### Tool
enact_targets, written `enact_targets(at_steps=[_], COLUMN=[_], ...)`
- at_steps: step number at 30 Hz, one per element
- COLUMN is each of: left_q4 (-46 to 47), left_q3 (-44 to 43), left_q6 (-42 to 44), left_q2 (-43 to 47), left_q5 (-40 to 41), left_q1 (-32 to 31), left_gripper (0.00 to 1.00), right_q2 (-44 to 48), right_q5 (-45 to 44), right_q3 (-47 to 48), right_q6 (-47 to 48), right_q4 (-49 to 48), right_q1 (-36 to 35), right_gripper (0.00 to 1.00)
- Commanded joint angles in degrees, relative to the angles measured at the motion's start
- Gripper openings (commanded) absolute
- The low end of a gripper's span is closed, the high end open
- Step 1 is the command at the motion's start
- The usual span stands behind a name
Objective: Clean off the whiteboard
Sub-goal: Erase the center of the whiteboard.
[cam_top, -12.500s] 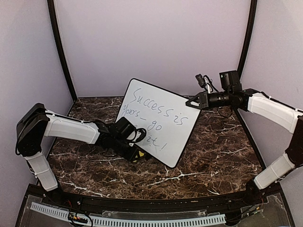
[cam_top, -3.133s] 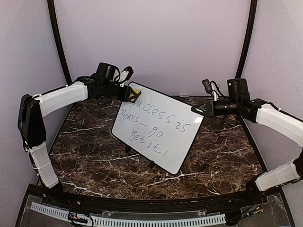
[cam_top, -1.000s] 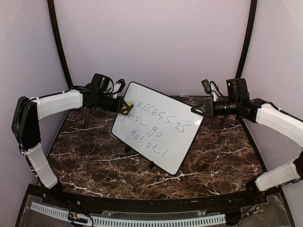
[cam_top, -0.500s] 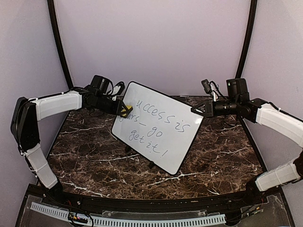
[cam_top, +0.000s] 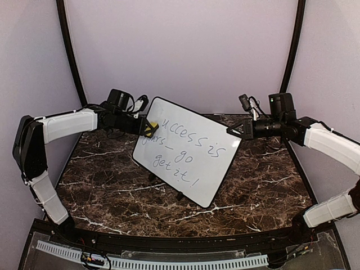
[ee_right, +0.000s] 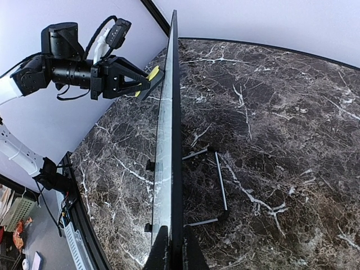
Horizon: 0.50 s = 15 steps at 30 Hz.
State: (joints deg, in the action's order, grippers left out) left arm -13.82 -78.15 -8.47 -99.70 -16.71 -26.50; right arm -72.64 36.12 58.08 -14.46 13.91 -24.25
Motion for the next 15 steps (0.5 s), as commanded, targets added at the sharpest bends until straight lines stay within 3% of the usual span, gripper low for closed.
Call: enact_targets(at_steps=[1,6,15], left_q4=[-0.52,1.12,0.39], left_q3=[4.55,3.28,-9.64], left_q6=[-1.3,-1.19,-0.2], left_q2=[1.88,1.44,-4.5], left_q5=[-1.81,-2.52,-2.9], left_q1=[-0.04,-0.04,-0.04], left_gripper=[0.12,0.12,0.12], right_q2=[0.23,0.13,0.42], right_q5=[2.82,2.9,2.73], right_q3=[1.82,1.82,1.61], right_q6=[6.9,6.91,7.03], right_q4=[-3.17,-3.06,-3.01], right_q1=[-1.77,-1.82,-1.94], right_gripper=[0.0,0.0,0.0])
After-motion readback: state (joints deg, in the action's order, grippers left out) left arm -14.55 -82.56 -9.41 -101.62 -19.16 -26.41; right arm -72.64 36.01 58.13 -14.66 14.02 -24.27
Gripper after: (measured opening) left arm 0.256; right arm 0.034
